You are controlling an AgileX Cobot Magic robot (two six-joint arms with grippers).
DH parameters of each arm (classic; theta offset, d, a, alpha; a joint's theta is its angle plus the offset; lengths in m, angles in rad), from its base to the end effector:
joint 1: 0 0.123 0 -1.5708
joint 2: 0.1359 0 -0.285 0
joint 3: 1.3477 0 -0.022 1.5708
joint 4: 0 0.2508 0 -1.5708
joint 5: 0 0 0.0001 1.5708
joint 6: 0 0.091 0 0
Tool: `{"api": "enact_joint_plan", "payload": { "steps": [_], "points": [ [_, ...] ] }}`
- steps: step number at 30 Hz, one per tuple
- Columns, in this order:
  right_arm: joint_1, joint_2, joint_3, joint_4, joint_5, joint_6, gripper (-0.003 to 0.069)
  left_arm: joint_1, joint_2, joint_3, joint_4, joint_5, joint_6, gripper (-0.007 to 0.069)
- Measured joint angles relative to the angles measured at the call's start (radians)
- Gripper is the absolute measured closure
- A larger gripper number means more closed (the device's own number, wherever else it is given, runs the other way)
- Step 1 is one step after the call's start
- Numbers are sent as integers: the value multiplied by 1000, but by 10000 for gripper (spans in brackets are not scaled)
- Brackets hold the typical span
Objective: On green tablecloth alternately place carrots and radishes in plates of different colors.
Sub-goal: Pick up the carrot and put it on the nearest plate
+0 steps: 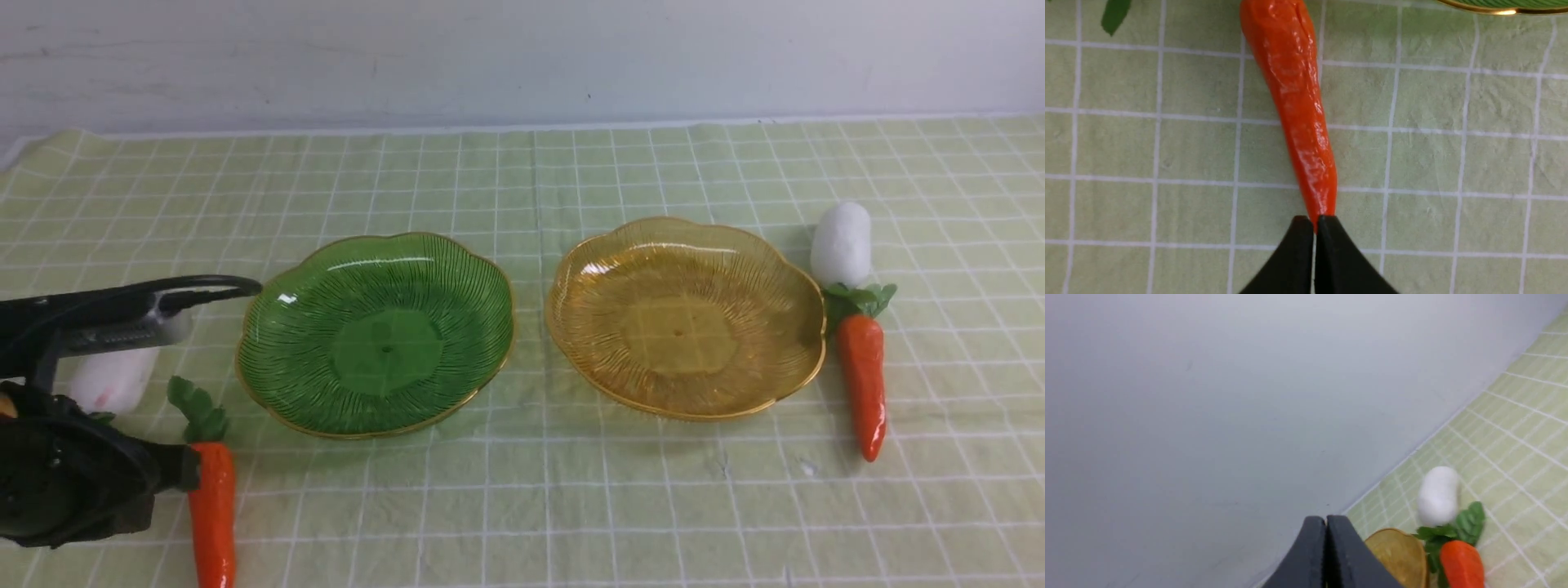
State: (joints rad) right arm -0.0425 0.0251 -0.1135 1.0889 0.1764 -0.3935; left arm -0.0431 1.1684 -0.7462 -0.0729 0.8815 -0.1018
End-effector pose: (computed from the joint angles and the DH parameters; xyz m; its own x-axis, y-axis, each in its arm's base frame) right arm 0.0518 0.0120 0.2425 0.0001 0.6286 -0.7778 -0.1461 0.7694 0.6218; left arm 0.2002 -0.0138 0.2511 -0.9355 -0.1072 -0.3366 -0.0764 0.9917 -0.1035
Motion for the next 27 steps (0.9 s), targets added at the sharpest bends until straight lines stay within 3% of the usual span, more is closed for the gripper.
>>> {"api": "enact_joint_plan", "payload": {
  "steps": [6, 10, 12, 13, 16, 19, 22, 24, 27],
  "points": [
    [0, 357, -290, -133, 260, -112, 673, 0, 125, -4, -8, -62, 10, 545],
    [0, 654, -504, -288, 502, -131, 673, 0, 210, -4, -17, -108, 10, 381],
    [0, 809, -608, -377, 606, -86, 673, 0, 262, -4, -19, -139, 10, 261],
    [0, 809, -617, -377, 613, -79, 673, 0, 266, -4, -19, -141, 10, 242],
    [0, 977, -734, -537, 676, 54, 673, 0, 333, -6, -22, -182, 9, 107],
    [0, 1102, -804, -681, 676, 179, 673, 0, 386, -7, -22, -210, 9, 57],
    [0, 1202, -838, -790, 663, 281, 659, 0, 431, -9, -22, -225, 9, 62],
    [0, 1261, -846, -839, 649, 325, 633, 0, 461, -13, -19, -226, 9, 123],
    [0, 1336, -846, -849, 626, 367, 569, 0, 473, -29, -14, -196, 8, 288]
  ]
}}
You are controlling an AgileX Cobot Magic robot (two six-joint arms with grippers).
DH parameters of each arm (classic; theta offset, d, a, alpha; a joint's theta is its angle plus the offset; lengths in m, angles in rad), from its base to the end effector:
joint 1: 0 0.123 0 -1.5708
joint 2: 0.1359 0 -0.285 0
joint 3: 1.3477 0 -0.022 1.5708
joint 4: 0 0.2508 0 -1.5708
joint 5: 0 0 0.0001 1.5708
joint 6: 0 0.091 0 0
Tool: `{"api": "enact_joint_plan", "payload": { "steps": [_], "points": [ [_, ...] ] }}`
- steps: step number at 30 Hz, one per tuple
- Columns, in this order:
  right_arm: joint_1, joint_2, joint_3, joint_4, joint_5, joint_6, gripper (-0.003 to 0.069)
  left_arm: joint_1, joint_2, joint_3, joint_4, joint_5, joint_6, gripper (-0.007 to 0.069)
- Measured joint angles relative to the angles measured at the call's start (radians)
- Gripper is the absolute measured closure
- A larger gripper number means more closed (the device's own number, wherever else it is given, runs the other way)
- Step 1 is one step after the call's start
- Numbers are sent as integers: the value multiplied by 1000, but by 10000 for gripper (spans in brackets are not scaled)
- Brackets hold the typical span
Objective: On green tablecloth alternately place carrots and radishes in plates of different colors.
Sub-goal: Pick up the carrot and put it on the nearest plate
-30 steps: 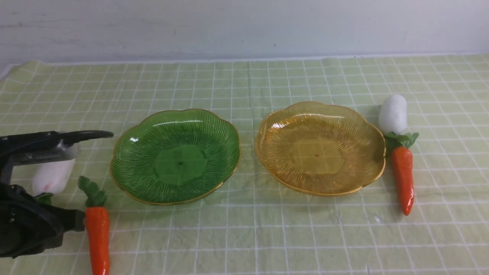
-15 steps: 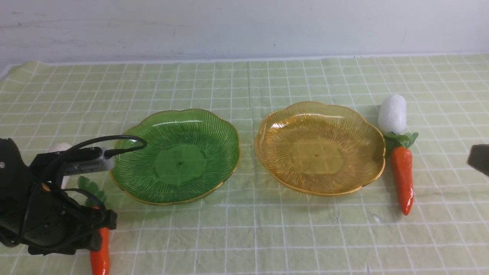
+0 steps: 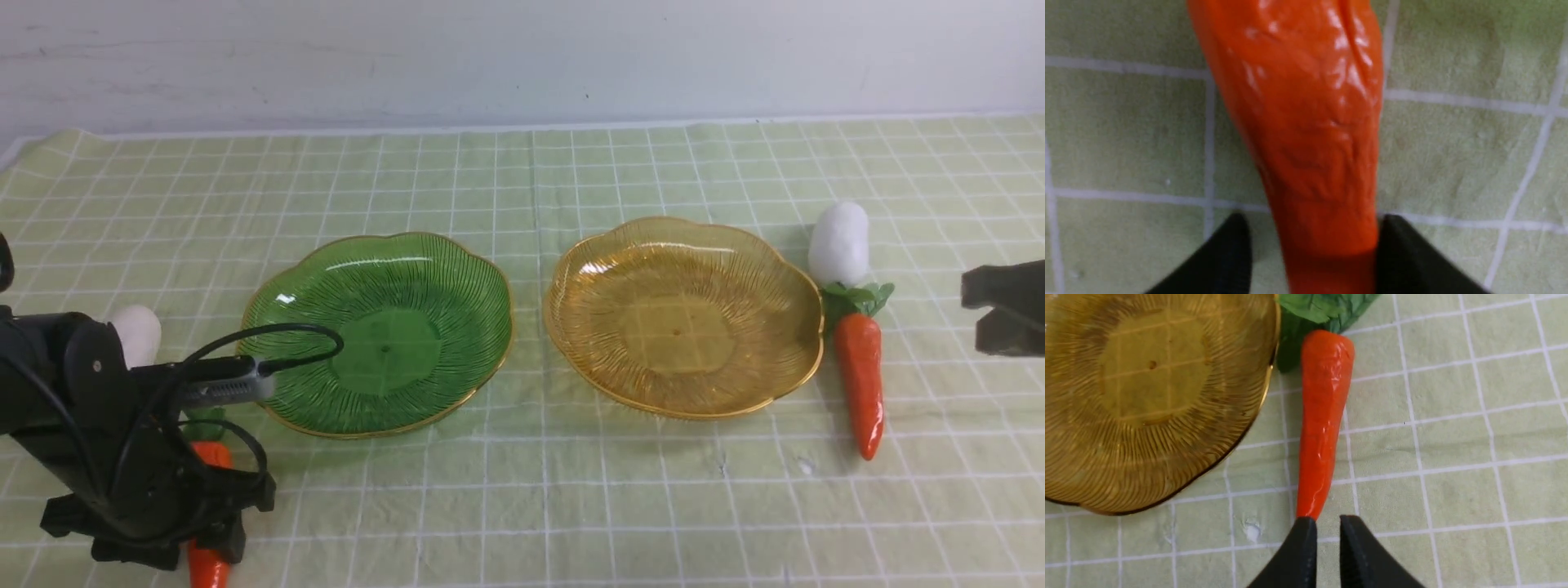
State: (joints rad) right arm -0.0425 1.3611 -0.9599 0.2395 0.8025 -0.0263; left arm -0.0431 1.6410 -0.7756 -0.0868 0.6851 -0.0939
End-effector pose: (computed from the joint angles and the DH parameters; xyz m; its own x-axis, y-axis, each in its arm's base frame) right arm 0.2652 0.0043 0.2706 -0.8873 0.1771 -0.4258 0.0912 0.9725 0.2145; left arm 0.2617 -0.0163 0.1512 -0.9881 -0.1178 -0.0990 -0.1110 0.9913 -0.0713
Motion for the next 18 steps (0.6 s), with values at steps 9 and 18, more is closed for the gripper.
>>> {"api": "enact_joint_plan", "payload": {
  "steps": [9, 18],
  "points": [
    [0, 217, -3, 77, -161, -48, 223, 0, -184, -135, -25, 216, 1, 419],
    [0, 411, -9, 189, -280, -193, 127, 0, -243, -295, -185, 139, 215, 419]
  ]
}}
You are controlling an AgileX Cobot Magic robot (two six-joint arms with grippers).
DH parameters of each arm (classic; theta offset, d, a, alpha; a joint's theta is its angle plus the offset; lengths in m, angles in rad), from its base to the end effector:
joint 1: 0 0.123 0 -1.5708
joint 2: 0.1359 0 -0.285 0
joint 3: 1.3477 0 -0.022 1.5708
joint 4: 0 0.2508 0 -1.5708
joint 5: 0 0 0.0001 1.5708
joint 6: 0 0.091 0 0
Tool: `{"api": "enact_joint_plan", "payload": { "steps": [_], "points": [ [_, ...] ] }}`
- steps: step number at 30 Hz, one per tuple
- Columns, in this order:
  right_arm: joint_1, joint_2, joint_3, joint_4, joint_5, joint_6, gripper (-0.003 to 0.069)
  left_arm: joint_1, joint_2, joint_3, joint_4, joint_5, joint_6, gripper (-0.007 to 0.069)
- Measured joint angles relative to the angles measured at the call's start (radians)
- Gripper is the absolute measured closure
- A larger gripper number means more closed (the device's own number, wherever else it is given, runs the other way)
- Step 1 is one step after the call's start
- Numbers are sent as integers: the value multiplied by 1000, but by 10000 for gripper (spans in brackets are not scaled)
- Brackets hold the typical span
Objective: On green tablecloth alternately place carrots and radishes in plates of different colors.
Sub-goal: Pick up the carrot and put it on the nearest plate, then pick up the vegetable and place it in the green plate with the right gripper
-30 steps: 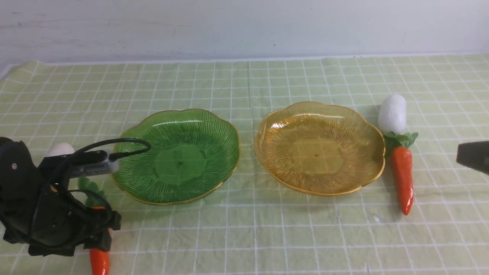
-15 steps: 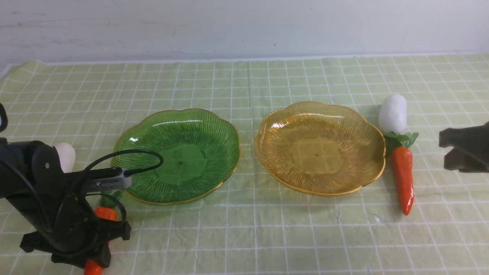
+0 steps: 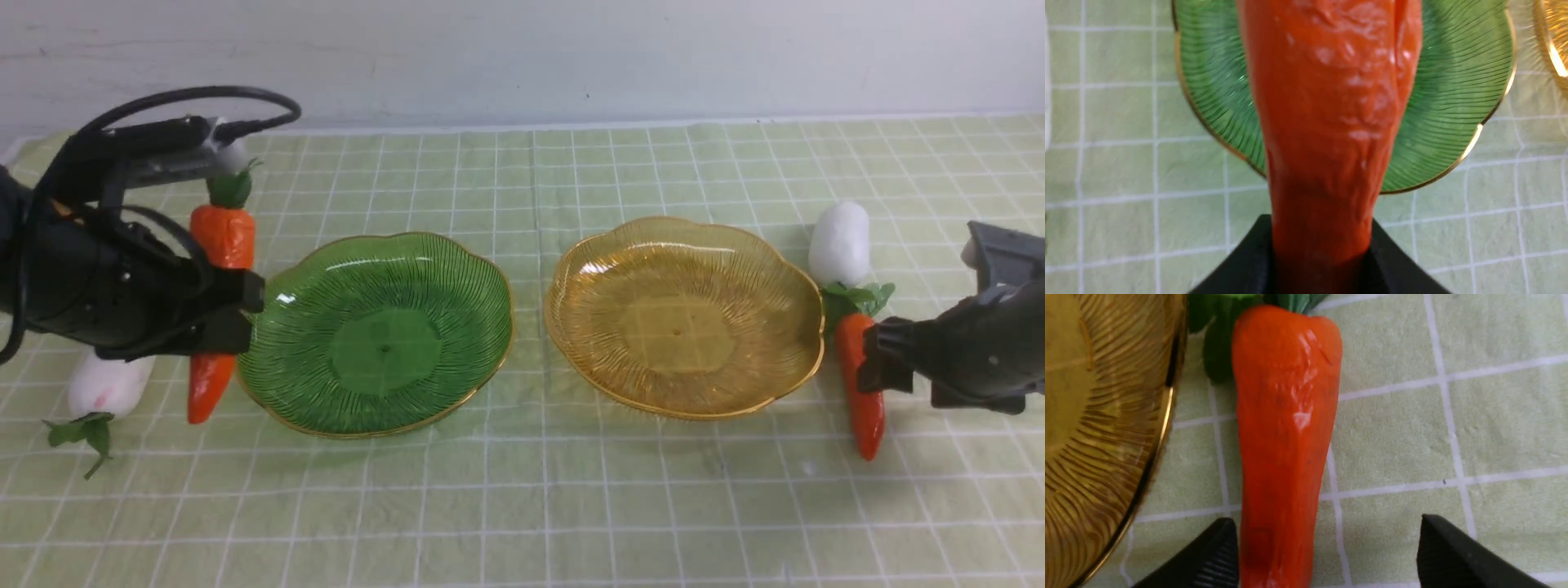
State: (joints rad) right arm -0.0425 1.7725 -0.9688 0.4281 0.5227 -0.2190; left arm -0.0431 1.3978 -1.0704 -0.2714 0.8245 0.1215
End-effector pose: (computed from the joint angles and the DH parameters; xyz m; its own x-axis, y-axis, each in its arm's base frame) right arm 0.3307 0.0048 0.1608 -0.9247 0.1929 -0.3282 0.1129 0.9623 0.2477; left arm 0.2818 -0.0301 0.2922 -0.8720 -0.0264 -0.4888 0.0841 0.9756 -0.2026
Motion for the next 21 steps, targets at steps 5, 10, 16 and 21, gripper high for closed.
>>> {"api": "enact_joint_plan", "payload": {
  "steps": [5, 10, 16, 21],
  "points": [
    [0, 48, 0, 119, -11, -136, 127, 0, 192, -63, -122, -83, 199, 419],
    [0, 66, -4, 166, -20, -208, 179, 0, 326, -82, -184, -119, 307, 419],
    [-1, 57, -7, 168, 47, -215, 466, 0, 410, -84, -217, -147, 340, 328],
    [0, -83, -6, 168, 259, -184, 449, 0, 415, -105, -217, -144, 353, 114]
  ]
}}
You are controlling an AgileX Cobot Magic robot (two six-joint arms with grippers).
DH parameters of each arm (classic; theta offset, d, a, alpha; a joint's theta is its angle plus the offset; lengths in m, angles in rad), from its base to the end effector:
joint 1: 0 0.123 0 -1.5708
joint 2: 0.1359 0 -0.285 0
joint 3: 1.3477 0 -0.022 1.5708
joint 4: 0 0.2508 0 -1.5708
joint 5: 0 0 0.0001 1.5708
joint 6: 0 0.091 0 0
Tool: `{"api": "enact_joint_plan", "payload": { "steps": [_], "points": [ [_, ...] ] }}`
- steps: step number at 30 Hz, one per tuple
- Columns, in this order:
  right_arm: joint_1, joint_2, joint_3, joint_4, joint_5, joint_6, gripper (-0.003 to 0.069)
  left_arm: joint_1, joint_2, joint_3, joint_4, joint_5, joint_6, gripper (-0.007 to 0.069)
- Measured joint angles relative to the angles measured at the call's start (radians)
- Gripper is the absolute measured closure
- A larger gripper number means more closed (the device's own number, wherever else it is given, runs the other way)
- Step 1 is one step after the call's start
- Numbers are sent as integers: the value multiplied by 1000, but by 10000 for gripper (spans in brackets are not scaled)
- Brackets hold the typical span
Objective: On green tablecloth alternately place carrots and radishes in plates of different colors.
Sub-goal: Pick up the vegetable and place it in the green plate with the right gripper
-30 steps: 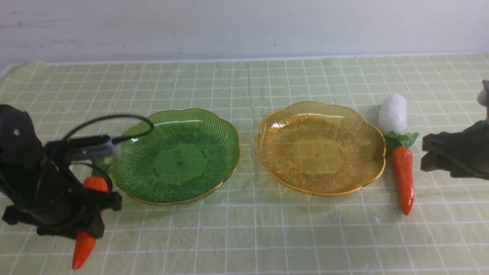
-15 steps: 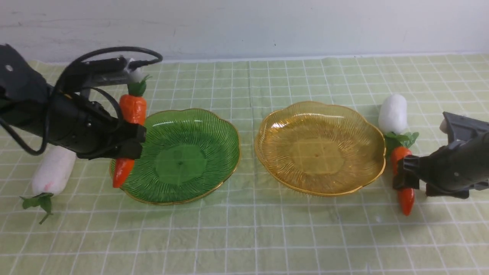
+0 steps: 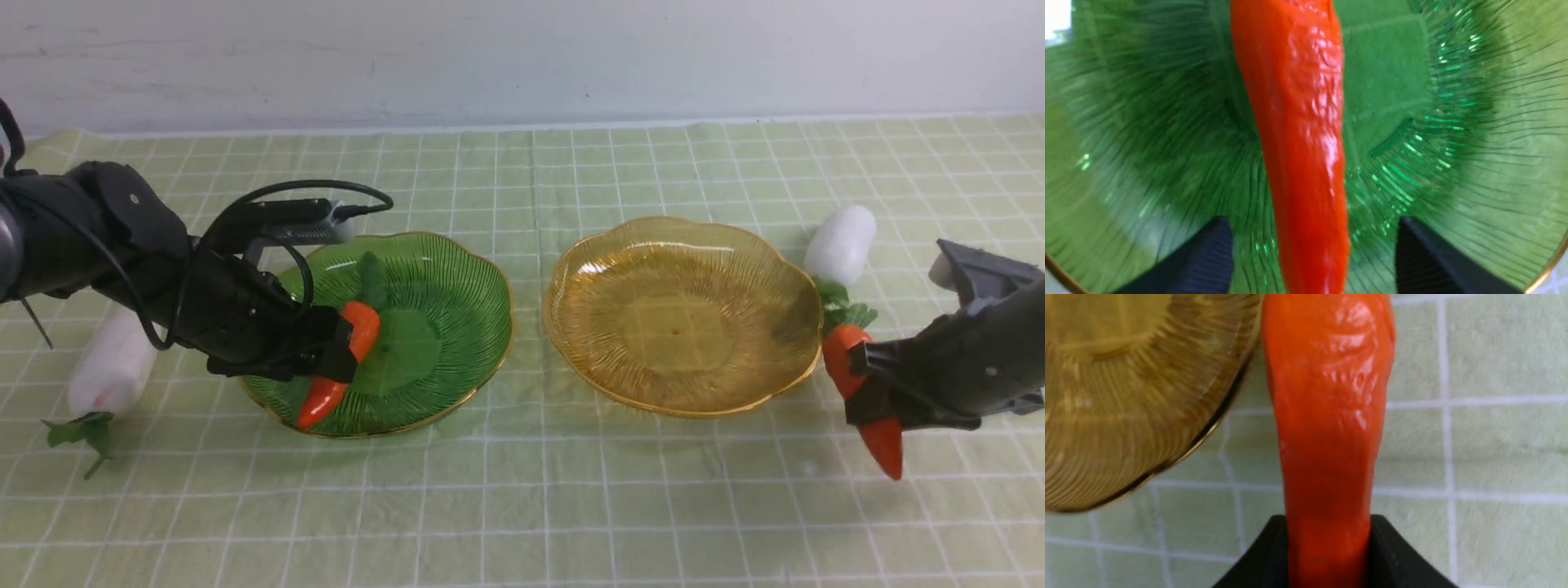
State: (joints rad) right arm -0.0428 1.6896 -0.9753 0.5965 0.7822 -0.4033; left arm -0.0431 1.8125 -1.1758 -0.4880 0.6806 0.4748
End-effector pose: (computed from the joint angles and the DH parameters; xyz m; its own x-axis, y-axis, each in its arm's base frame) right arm 0.3101 0.0228 0.1886 -0.9684 0.0833 -0.2352 -0.0166 0.9189 0.3942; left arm 0.3628 -0.0426 0.1956 -0.9038 0.1188 -0.4112 0.2323 0.9430 -0.2382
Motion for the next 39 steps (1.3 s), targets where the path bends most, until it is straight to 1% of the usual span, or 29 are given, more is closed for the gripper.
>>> {"api": "enact_joint_plan", "payload": {
  "steps": [1, 3, 4, 6, 7, 8, 9, 10, 11, 12, 13, 15, 16, 18, 20, 21, 23, 25, 28, 29, 31, 32, 33, 34, 35, 36, 37, 38, 39],
  "points": [
    [3, -47, 0, 8, 41, 16, 449, 0, 0, -24, 0, 10, -6, 82],
    [19, -112, 0, 30, 60, 28, 449, 9, -5, -61, 2, 42, -26, 69],
    [22, -118, 0, 33, 60, 29, 449, 10, -7, -66, 3, 52, -33, 70],
    [69, -173, -18, 69, 60, 28, 449, 28, -27, -121, 21, 103, -81, 109],
    [95, -180, -32, 79, 63, 28, 449, 45, -45, -162, 47, 135, -120, 151],
    [124, -180, -55, 86, 68, 28, 449, 60, -61, -189, 70, 162, -146, 225],
    [130, -180, -60, 87, 69, 28, 449, 63, -68, -194, 76, 173, -151, 240],
    [193, -165, -110, 90, 69, 28, 449, 89, -91, -223, 115, 208, -177, 382],
    [231, -150, -144, 94, 69, 28, 449, 112, -106, -235, 142, 225, -192, 474],
    [269, -130, -173, 100, 69, 28, 449, 139, -120, -241, 165, 238, -204, 538],
    [314, -104, -231, 112, 68, 29, 449, 182, -132, -244, 182, 246, -215, 583],
    [380, -37, -314, 128, 68, 41, 449, 244, -138, -245, 195, 271, -229, 617],
    [387, -30, -323, 130, 68, 45, 449, 251, -138, -245, 195, 274, -229, 617],
    [470, 83, -457, 141, 67, 79, 449, 341, -133, -245, 195, 314, -232, 631],
    [498, 130, -511, 141, 68, 91, 449, 370, -130, -245, 196, 326, -232, 632],
    [538, 206, -598, 141, 70, 104, 449, 392, -128, -245, 198, 344, -227, 632],
    [575, 300, -701, 142, 76, 115, 449, 410, -121, -245, 201, 366, -224, 632],
    [592, 380, -787, 144, 87, 150, 449, 413, -115, -245, 202, 378, -221, 632],
    [596, 459, -869, 136, 95, 204, 426, 415, -105, -245, 202, 386, -219, 627],
    [596, 505, -924, 110, 105, 241, 391, 415, -98, -245, 202, 386, -219, 608],
    [596, 561, -984, 27, 133, 305, 293, 415, -89, -245, 209, 376, -210, 564],
    [596, 564, -987, 20, 135, 311, 285, 415, -89, -245, 209, 373, -206, 552],
    [596, 579, -1008, -35, 147, 362, 221, 415, -83, -245, 211, 358, -190, 504],
    [596, 580, -1013, -53, 150, 387, 198, 415, -79, -245, 212, 352, -178, 463],
    [596, 581, -1017, -97, 157, 426, 145, 415, -71, -245, 212, 344, -164, 405],
    [596, 581, -1017, -97, 157, 426, 145, 415, -67, -245, 212, 342, -162, 394],
    [596, 578, -1021, -133, 173, 439, 102, 415, -53, -245, 216, 337, -144, 305],
    [594, 573, -1022, -145, 187, 437, 92, 415, -46, -245, 218, 336, -139, 258],
    [595, 572, -1022, -147, 191, 436, 88, 415, -41, -245, 218, 335, -139, 235]
  ]
}}
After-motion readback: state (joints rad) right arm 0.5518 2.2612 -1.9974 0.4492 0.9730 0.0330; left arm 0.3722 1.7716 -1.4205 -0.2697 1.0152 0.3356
